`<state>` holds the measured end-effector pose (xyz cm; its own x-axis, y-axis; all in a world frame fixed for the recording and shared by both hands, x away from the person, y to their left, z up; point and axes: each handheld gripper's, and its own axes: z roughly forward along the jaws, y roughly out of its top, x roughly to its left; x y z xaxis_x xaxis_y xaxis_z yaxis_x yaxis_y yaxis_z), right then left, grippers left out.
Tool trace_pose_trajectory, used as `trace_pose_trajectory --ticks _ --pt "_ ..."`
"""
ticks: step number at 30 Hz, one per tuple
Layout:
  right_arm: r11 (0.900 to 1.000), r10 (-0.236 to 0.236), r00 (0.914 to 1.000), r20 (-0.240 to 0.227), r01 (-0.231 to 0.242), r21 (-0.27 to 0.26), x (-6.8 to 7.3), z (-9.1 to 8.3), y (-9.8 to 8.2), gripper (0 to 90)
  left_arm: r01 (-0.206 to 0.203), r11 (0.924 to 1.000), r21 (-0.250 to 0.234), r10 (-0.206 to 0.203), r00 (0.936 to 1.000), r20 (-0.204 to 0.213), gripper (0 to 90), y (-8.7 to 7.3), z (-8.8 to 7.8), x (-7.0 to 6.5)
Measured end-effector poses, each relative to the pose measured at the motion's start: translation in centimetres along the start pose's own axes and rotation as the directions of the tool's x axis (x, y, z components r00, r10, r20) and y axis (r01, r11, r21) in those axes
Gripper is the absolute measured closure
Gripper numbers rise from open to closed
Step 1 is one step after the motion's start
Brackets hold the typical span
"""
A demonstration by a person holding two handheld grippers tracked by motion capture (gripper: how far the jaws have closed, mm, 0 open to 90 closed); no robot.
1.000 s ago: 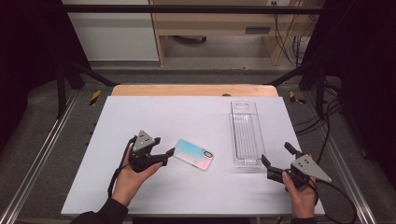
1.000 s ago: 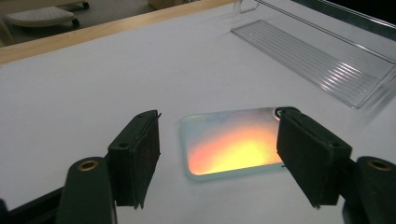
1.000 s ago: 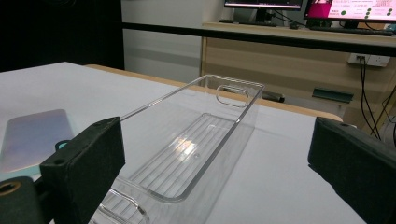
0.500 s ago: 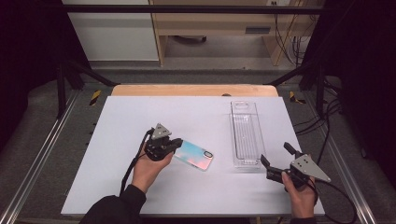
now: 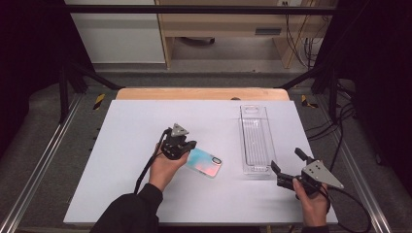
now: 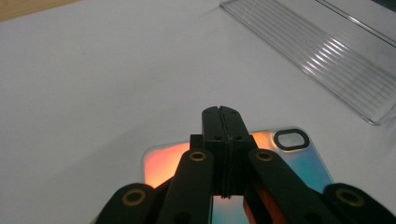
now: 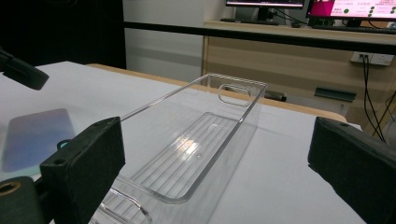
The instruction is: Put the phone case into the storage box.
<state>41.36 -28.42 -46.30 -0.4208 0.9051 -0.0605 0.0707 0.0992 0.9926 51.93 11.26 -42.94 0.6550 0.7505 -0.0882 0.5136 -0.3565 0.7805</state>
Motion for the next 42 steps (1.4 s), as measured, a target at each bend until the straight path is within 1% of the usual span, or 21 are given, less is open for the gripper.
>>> trace_pose_trajectory --ticks 1,2,3,5,6,7,8,9,12,13,14,15,17,21,26,27,28,32,33,37,42 --pt "1.000 -0.001 1.0000 -0.004 0.001 0.003 0.1 0.0 0.0 4.3 0.015 0.9999 0.004 -0.015 0.9999 0.005 90.0 0.0 0.6 0.0" --pt "1.000 -0.001 1.0000 -0.004 0.001 0.003 0.1 0.0 0.0 4.3 0.015 0.9999 0.004 -0.015 0.9999 0.005 90.0 0.0 0.6 0.0" --pt "1.000 0.001 1.0000 -0.008 -0.001 0.004 0.1 0.1 0.0 4.3 0.018 0.9998 0.010 -0.018 0.9998 0.004 90.0 0.0 1.0 0.1" --pt "1.000 -0.002 1.0000 -0.006 0.002 0.006 0.2 0.1 0.0 4.3 0.013 0.9995 0.027 -0.014 0.9999 0.002 90.0 0.1 2.1 0.1" --pt "1.000 -0.002 1.0000 -0.006 0.002 0.006 0.2 0.1 0.0 4.3 0.013 0.9995 0.027 -0.014 0.9999 0.002 90.0 0.1 2.1 0.1" --pt "1.000 0.001 1.0000 -0.009 -0.001 0.006 0.2 0.1 0.0 4.3 0.012 0.9992 0.037 -0.012 0.9999 0.011 90.0 0.2 2.7 0.0" --pt "1.000 0.001 1.0000 -0.009 -0.001 0.006 0.2 0.1 0.0 4.3 0.012 0.9992 0.037 -0.012 0.9999 0.011 90.0 0.2 2.7 0.0" --pt "1.000 -0.004 0.9999 -0.010 0.004 0.008 0.2 0.1 0.0 4.3 0.014 0.9987 0.050 -0.015 0.9998 0.010 90.0 0.4 3.4 -0.1" --pt "1.000 -0.007 0.9999 -0.012 0.007 0.010 0.2 0.1 0.0 4.3 0.002 0.9970 0.077 -0.002 1.0000 0.003 90.0 0.4 4.5 -0.2" --pt "1.000 -0.008 0.9999 -0.013 0.009 0.011 0.3 0.2 0.0 4.3 0.008 0.9966 0.082 -0.009 0.9999 0.005 90.0 0.4 4.9 -0.2" --pt "1.000 -0.008 0.9999 -0.013 0.009 0.011 0.3 0.2 0.0 4.3 0.008 0.9966 0.082 -0.009 0.9999 0.005 90.0 0.4 4.9 -0.2" --pt "1.000 -0.011 0.9998 -0.014 0.012 0.015 0.3 0.2 -0.1 4.3 0.004 0.9959 0.090 -0.004 1.0000 -0.002 90.0 0.3 5.2 -0.2" --pt "1.000 -0.012 0.9998 -0.017 0.012 0.017 0.3 0.2 -0.1 4.3 0.007 0.9954 0.095 -0.007 1.0000 0.001 90.0 0.1 5.5 -0.1" --pt "1.000 -0.013 0.9997 -0.021 0.013 0.021 0.3 0.3 -0.1 4.3 0.000 0.9942 0.107 -0.001 1.0000 0.006 90.0 0.0 5.8 -0.1" --pt "1.000 -0.013 0.9996 -0.023 0.014 0.023 0.3 0.3 -0.1 4.3 0.010 0.9929 0.118 -0.012 0.9998 0.016 90.0 -0.2 6.3 -0.1" --pt "1.000 -0.013 0.9996 -0.024 0.013 0.026 0.3 0.3 -0.1 4.3 -0.008 0.9913 0.132 0.007 1.0000 0.005 90.0 -0.3 6.4 -0.2" --pt "1.000 -0.011 0.9996 -0.025 0.012 0.028 0.4 0.3 -0.1 4.3 -0.011 0.9909 0.134 0.010 0.9999 0.008 90.0 -0.4 6.3 -0.3" --pt "0.999 -0.015 0.9995 -0.027 0.016 0.031 0.4 0.4 -0.1 4.3 -0.023 0.9902 0.138 0.022 0.9997 0.008 90.0 -0.4 6.2 -0.5" --pt "0.999 -0.015 0.9995 -0.028 0.016 0.030 0.4 0.4 -0.1 4.3 -0.021 0.9900 0.140 0.019 0.9997 0.015 90.0 -0.5 6.2 -0.7" --pt "0.999 -0.014 0.9995 -0.028 0.015 0.031 0.4 0.3 -0.1 4.3 -0.041 0.9872 0.154 0.040 0.9991 0.012 90.0 -0.8 5.7 -1.3" --pt "0.999 -0.015 0.9994 -0.031 0.016 0.033 0.4 0.4 -0.2 4.3 -0.026 0.9897 0.141 0.024 0.9996 0.016 90.0 -1.5 5.1 -1.4"
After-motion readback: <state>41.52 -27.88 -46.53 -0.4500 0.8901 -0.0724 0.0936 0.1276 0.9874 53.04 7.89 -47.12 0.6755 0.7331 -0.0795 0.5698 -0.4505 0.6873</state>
